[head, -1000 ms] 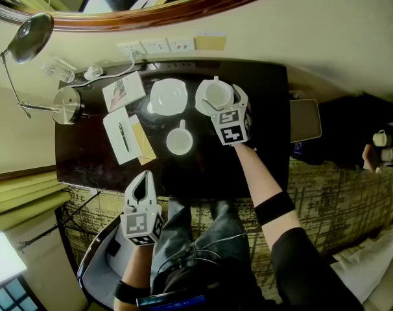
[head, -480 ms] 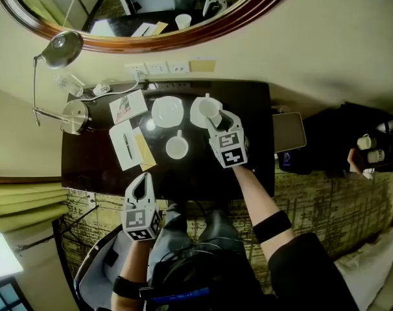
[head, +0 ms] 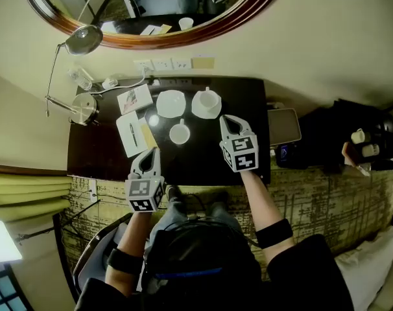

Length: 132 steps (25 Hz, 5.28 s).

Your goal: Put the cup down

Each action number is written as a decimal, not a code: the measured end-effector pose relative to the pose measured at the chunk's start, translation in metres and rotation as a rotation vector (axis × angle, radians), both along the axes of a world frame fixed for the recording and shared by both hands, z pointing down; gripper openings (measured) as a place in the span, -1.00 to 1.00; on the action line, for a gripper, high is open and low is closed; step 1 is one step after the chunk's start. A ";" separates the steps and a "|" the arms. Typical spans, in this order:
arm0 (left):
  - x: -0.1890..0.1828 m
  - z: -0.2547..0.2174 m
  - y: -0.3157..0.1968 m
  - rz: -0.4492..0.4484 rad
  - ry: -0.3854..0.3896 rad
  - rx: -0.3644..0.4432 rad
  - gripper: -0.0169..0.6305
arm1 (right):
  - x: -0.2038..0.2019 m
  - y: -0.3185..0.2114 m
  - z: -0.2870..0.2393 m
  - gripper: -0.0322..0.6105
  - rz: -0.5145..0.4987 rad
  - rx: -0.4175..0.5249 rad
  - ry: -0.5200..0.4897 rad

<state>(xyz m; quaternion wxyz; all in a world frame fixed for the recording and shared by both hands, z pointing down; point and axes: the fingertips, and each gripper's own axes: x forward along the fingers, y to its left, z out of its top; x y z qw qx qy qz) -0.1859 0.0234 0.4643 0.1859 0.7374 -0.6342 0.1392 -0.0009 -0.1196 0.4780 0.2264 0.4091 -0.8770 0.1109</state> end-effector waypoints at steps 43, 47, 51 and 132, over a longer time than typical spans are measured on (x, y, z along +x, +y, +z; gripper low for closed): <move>0.050 0.006 -0.014 0.113 -0.034 -0.068 -0.95 | 0.059 0.110 0.000 -0.90 -0.064 -0.088 -0.104; 0.054 0.029 -0.026 0.153 -0.030 -0.169 -0.56 | 0.052 0.108 0.010 -0.90 -0.113 -0.107 -0.094; 0.061 0.064 -0.041 0.231 0.000 -0.300 -0.03 | 0.045 0.098 0.021 -0.90 -0.088 -0.130 -0.079; -0.029 0.194 -0.258 0.440 -0.182 -0.539 0.57 | -0.158 0.029 0.092 -0.89 -0.336 -0.260 -0.035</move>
